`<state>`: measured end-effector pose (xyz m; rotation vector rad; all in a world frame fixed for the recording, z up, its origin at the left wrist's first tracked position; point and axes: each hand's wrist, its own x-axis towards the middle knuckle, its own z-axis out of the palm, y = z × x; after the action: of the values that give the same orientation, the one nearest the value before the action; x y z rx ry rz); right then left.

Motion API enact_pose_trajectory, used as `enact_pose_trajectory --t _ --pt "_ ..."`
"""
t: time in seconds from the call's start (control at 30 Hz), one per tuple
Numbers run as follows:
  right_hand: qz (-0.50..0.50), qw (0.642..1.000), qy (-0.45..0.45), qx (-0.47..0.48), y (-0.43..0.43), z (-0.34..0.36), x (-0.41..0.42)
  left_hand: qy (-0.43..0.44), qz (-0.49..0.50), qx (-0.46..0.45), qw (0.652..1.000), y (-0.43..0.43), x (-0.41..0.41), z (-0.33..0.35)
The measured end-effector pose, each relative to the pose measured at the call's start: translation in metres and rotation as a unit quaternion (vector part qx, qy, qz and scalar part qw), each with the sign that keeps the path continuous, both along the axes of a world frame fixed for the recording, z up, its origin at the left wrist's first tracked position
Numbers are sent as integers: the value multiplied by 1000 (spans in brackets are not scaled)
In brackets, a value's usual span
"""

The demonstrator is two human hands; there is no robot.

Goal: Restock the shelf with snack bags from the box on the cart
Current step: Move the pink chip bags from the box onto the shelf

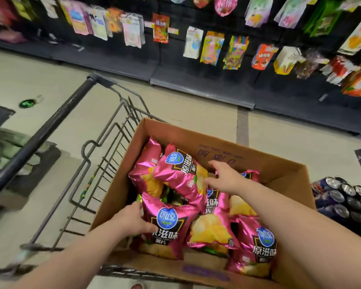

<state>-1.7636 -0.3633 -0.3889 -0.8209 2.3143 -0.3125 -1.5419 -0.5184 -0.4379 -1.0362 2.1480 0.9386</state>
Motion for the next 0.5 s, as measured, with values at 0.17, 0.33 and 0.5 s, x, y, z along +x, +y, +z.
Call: enact_pose_trajectory --t 0.17,0.33,0.5 --pt "-1 998 -69 -5 -20 -23 -32 -14 100 102 990 5 4 -28" --pt "-1 988 -150 -20 -37 -39 -46 34 202 163 965 11 7 -46" --pt "-2 979 -204 -10 -48 -52 -50 51 197 203 958 16 6 -45"
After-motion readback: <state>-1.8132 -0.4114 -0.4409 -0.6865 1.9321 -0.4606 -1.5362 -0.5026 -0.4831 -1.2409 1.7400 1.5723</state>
